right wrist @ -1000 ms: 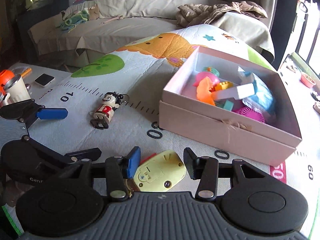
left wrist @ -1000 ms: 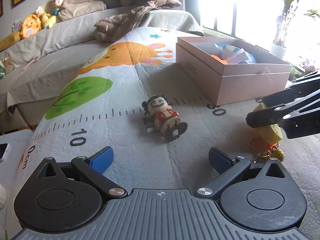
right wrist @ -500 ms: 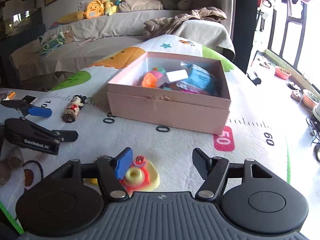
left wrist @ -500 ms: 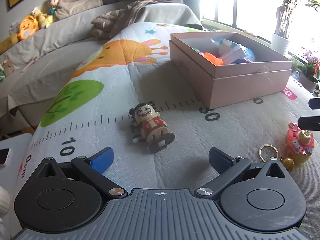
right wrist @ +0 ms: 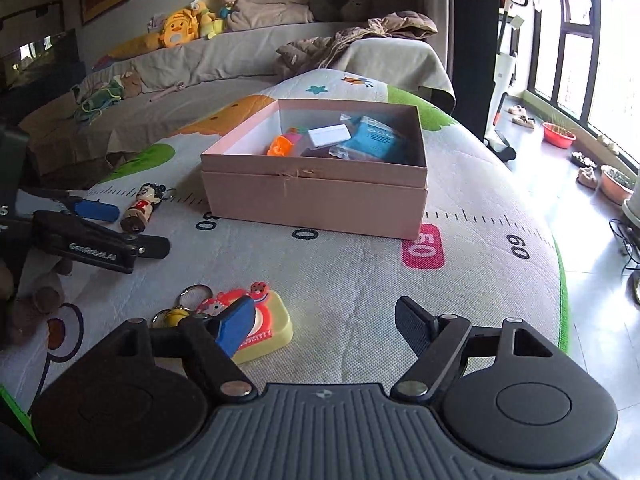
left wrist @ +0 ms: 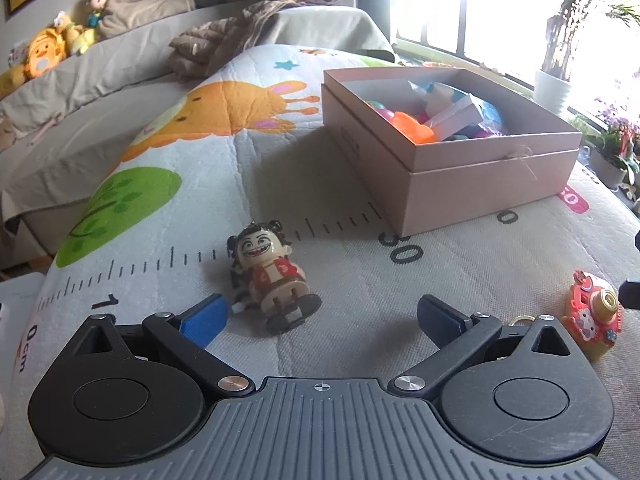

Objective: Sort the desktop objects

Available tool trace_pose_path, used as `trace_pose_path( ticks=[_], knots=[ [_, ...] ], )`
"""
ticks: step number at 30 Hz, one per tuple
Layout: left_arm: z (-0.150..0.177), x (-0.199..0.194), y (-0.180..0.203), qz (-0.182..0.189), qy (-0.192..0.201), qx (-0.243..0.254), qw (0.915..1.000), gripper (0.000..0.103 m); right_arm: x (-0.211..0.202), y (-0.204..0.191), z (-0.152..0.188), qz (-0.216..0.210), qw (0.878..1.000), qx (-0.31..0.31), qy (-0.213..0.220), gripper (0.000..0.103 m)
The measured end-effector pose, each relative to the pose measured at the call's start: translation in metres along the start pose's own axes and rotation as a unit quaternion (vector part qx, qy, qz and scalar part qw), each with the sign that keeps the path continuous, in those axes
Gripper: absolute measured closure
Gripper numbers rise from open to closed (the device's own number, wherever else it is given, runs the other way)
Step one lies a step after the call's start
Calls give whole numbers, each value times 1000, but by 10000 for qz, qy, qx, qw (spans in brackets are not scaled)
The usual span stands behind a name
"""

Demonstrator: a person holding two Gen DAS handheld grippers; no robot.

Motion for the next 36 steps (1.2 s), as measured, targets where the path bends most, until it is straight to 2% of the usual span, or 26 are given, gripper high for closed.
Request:
trace_pose_path(
  ticks=[6, 8, 10, 12, 13, 19, 21, 30, 32, 33, 35, 36],
  knots=[
    [2, -1, 17, 610, 63, 74, 9981, 0, -5, -27, 10, -665, 9974, -276, -89, 25],
    [2, -5, 21, 807, 126, 86, 9966, 0, 2, -36, 13, -635, 9968, -467, -123, 25],
    [-1, -11, 21, 844, 269, 100, 9960, 0, 11, -43, 13, -487, 9965, -670, -69, 25],
    [-5, -17, 16, 725, 433, 111, 9964, 0, 20, -46, 10, -397, 9965, -739, -61, 34],
    [-7, -18, 12, 602, 482, 136, 9969, 0, 23, -47, 8, -433, 9965, -712, -106, 47],
    [-18, 6, -11, -302, 218, 344, 9987, 0, 35, -34, 1, -438, 9986, -282, -16, 46],
    [-18, 14, -14, -357, 141, 383, 9985, 0, 35, -32, 1, -484, 9986, -212, 26, 46],
    [-16, 17, -17, -101, 188, 259, 9994, 0, 36, -38, 2, -392, 9986, -363, 42, 41],
    [-15, 15, -16, -13, 214, 234, 9995, 4, 36, -39, 2, -381, 9986, -375, 42, 40],
    [-14, 15, -15, 25, 216, 222, 9995, 13, 37, -39, 2, -381, 9986, -374, 42, 40],
    [-15, 13, -14, 101, 245, 167, 9995, 22, 36, -39, 2, -374, 9986, -378, 44, 40],
    [-14, 12, -14, 99, 264, 163, 9995, 31, 37, -39, 2, -362, 9986, -382, 44, 40]
  ],
)
Point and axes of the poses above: each gripper's, at about its wrist camera, not at the fingertips, and x roughly the way its jaws point, y to its right, z to its underside, the point moved 8 cm from there along x, roughly the way its jaws point, and after that the axes turned 7 degrees about z, right-handed, at the moved point
